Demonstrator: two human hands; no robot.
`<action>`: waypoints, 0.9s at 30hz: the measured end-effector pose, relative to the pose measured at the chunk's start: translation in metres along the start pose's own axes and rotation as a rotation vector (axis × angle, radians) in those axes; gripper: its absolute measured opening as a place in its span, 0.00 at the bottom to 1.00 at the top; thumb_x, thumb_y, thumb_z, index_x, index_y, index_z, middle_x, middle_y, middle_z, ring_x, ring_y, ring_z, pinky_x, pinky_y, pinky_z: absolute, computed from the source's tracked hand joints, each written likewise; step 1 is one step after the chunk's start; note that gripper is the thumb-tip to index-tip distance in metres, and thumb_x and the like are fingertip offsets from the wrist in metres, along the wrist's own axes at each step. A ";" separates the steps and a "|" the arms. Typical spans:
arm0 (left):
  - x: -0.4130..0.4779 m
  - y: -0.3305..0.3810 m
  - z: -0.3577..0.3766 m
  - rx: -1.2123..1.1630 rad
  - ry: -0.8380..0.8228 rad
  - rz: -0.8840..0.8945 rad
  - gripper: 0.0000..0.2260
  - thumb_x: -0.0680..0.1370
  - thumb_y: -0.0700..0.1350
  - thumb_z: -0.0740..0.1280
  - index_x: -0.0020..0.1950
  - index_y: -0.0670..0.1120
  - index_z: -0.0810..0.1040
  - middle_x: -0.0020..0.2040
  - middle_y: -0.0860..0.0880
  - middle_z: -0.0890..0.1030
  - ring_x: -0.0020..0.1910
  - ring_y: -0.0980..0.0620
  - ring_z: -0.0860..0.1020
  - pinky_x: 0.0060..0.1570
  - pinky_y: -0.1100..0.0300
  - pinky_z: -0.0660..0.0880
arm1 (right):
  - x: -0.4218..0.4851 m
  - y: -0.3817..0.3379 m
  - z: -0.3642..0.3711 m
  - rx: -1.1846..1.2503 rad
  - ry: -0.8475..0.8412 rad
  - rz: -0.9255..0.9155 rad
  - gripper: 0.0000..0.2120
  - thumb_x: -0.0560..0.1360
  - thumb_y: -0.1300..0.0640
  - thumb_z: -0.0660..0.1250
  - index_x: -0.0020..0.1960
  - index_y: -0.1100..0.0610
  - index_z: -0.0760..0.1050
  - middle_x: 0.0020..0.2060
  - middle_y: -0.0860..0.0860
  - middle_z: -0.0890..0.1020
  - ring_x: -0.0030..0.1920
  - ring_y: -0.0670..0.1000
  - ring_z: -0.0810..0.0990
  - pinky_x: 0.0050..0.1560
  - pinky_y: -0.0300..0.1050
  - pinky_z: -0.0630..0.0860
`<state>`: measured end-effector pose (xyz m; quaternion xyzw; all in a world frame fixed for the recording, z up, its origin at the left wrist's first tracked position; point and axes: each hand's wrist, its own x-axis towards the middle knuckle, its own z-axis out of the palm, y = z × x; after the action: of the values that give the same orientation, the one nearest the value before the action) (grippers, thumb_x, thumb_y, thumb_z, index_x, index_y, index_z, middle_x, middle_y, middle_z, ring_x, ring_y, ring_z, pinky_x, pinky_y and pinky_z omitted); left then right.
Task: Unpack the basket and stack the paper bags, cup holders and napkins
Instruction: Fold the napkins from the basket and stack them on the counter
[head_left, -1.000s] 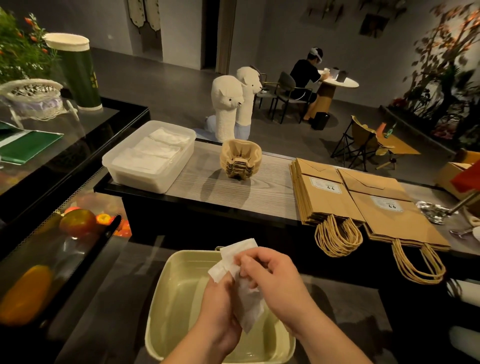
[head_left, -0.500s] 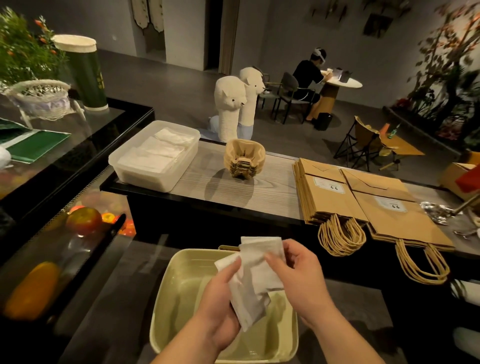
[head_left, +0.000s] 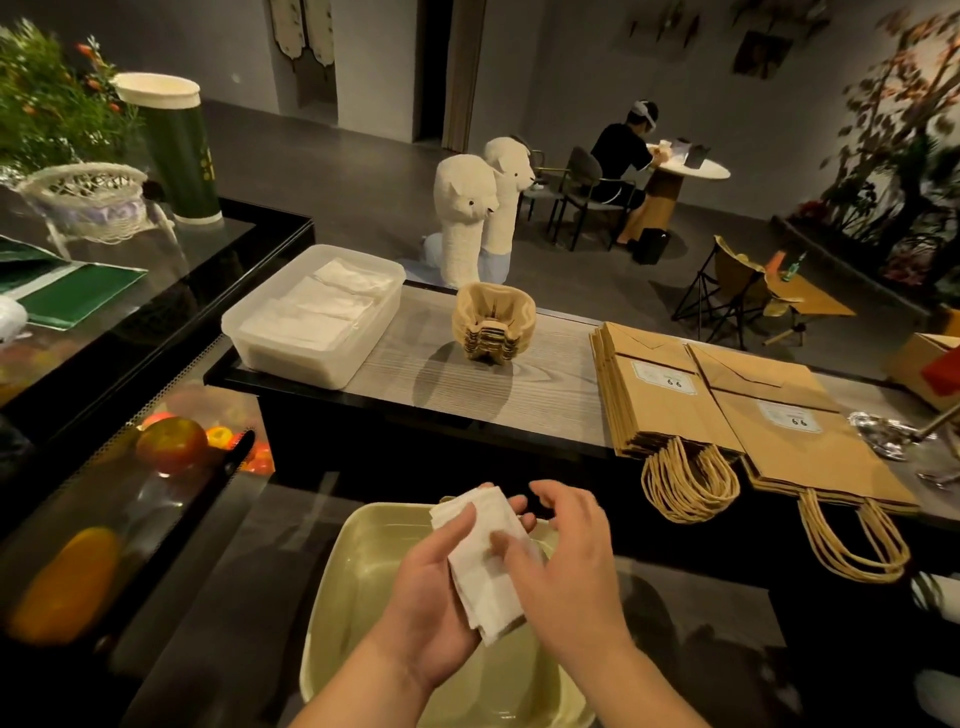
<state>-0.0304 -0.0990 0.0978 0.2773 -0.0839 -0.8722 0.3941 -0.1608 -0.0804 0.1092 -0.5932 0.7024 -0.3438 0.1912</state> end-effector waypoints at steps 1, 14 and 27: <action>0.002 0.001 0.001 0.028 0.019 0.000 0.20 0.79 0.50 0.64 0.67 0.41 0.81 0.66 0.39 0.82 0.62 0.39 0.80 0.65 0.41 0.73 | 0.001 0.001 -0.001 0.061 0.006 0.090 0.22 0.75 0.46 0.73 0.62 0.39 0.65 0.56 0.33 0.68 0.59 0.39 0.70 0.55 0.36 0.71; 0.063 0.065 0.024 0.781 0.183 0.563 0.17 0.80 0.36 0.69 0.65 0.54 0.78 0.54 0.51 0.85 0.54 0.52 0.84 0.47 0.59 0.82 | 0.077 -0.002 -0.005 0.721 -0.107 0.360 0.10 0.76 0.66 0.71 0.54 0.55 0.80 0.47 0.52 0.87 0.52 0.54 0.86 0.55 0.54 0.83; 0.139 0.127 0.029 1.159 0.176 0.745 0.25 0.75 0.27 0.67 0.58 0.56 0.76 0.51 0.51 0.78 0.46 0.59 0.79 0.46 0.65 0.78 | 0.195 0.011 0.018 0.554 -0.081 0.027 0.12 0.76 0.67 0.68 0.54 0.52 0.75 0.47 0.50 0.80 0.46 0.45 0.79 0.42 0.39 0.79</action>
<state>-0.0394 -0.2890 0.1104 0.4656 -0.5936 -0.4674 0.4608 -0.2001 -0.2719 0.1161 -0.5222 0.5811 -0.4963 0.3786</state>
